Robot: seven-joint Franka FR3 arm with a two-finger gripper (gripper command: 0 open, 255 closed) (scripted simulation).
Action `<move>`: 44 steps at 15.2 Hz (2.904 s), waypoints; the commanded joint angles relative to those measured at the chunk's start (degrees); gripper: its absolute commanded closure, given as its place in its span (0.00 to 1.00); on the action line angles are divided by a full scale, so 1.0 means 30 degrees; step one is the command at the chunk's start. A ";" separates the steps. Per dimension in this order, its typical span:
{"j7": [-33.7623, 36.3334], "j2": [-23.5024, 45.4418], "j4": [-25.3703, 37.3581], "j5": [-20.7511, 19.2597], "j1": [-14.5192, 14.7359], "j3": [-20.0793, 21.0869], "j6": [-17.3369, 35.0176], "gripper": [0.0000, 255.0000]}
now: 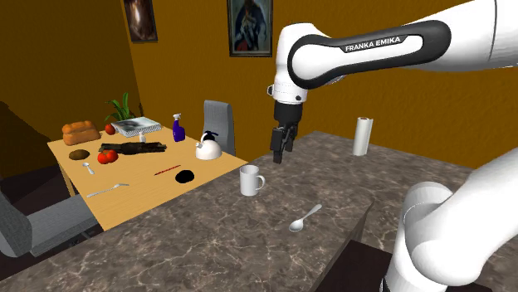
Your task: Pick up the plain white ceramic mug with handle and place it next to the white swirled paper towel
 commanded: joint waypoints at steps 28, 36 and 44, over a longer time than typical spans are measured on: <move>-0.3902 1.7657 1.0093 0.2386 -0.1912 -0.3134 0.5612 0.00; -0.3974 1.7934 0.9777 0.2494 -0.1940 -0.3096 0.6192 0.00; -0.3974 1.7935 0.9780 0.2494 -0.1941 -0.3096 0.6189 1.00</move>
